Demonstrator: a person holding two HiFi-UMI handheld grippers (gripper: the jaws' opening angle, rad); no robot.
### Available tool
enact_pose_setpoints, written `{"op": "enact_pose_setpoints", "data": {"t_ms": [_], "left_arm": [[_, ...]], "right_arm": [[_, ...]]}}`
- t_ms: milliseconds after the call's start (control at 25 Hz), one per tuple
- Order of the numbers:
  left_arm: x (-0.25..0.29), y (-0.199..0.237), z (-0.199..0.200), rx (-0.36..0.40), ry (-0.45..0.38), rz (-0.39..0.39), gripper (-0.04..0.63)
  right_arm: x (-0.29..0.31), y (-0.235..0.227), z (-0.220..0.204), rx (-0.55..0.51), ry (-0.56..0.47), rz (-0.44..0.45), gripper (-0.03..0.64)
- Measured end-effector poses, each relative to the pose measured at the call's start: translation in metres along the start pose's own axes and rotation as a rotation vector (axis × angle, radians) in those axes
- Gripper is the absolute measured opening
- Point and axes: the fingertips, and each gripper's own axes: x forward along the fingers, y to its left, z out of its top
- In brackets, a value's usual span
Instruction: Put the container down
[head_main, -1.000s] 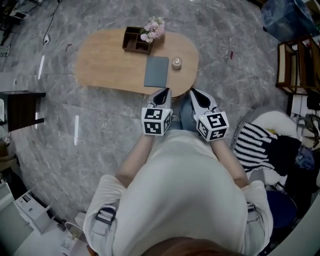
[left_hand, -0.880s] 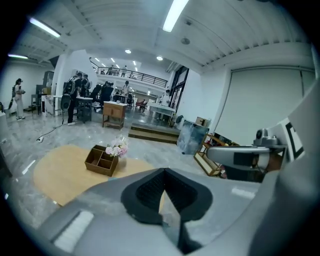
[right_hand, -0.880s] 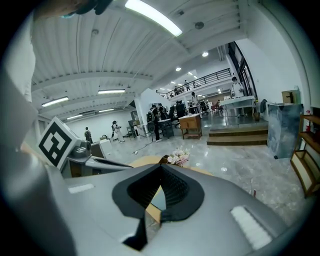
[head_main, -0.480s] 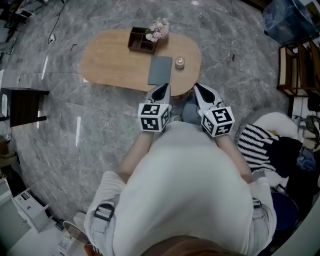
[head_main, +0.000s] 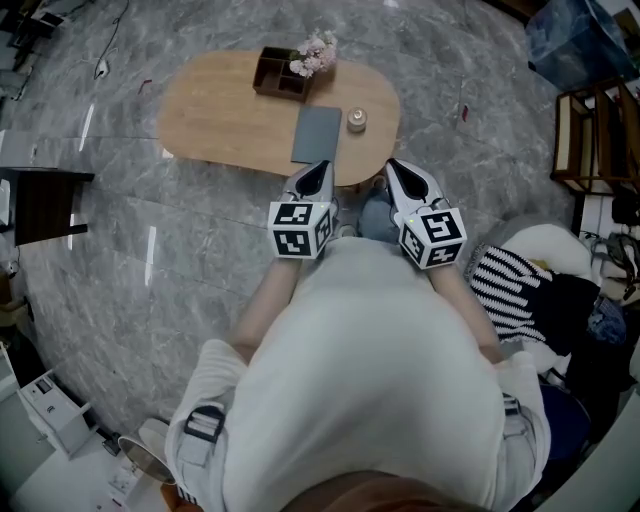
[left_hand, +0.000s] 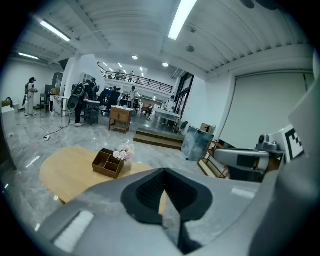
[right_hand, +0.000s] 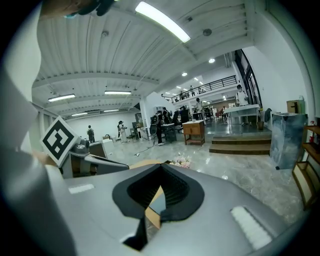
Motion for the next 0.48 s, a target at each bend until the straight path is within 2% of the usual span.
{"op": "enact_pose_setpoints", "data": {"t_ms": [480], "left_arm": [[0.0017, -0.0038, -0.0003, -0.007, -0.001, 0.006, 0.000]], "right_arm": [[-0.0035, -0.0059, -0.0043, 0.011, 0.009, -0.004, -0.003]]}}
